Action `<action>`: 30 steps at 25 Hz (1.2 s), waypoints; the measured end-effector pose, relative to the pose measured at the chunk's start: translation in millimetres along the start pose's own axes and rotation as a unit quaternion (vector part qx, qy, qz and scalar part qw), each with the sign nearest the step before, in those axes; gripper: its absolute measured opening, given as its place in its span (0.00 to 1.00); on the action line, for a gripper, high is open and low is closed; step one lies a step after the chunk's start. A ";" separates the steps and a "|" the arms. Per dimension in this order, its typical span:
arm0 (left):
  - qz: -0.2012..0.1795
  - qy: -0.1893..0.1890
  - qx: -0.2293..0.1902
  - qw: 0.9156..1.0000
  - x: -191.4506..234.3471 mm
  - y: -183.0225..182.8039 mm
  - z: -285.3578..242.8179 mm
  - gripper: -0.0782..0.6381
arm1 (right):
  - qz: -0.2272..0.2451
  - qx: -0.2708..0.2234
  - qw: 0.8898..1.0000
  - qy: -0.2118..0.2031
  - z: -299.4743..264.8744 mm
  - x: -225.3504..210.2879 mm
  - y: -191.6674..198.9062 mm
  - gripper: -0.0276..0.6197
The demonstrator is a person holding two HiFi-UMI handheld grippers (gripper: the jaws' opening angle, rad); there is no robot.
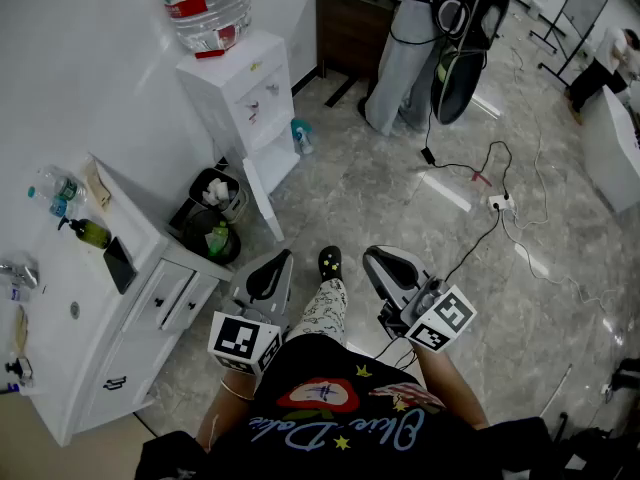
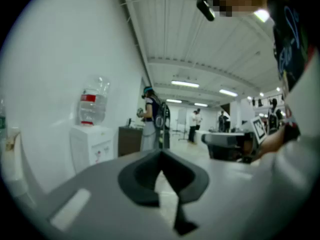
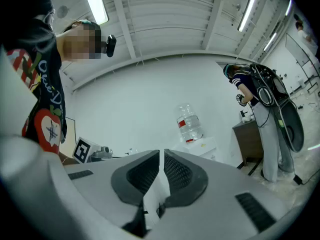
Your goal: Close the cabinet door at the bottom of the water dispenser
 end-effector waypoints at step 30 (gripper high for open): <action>0.138 -0.240 0.124 0.953 275.9 277.6 -216.5 0.10 | -0.128 0.164 0.972 -0.110 -295.6 -366.6 233.8 0.07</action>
Point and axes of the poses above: the fingertips, and each gripper's own axes: z backward along the fingers, x to its left, y out of its underside, the point moved 8 cm from there along z, backward along the fingers, and after that the axes turned 9 degrees about -x, right-handed, at the moved point
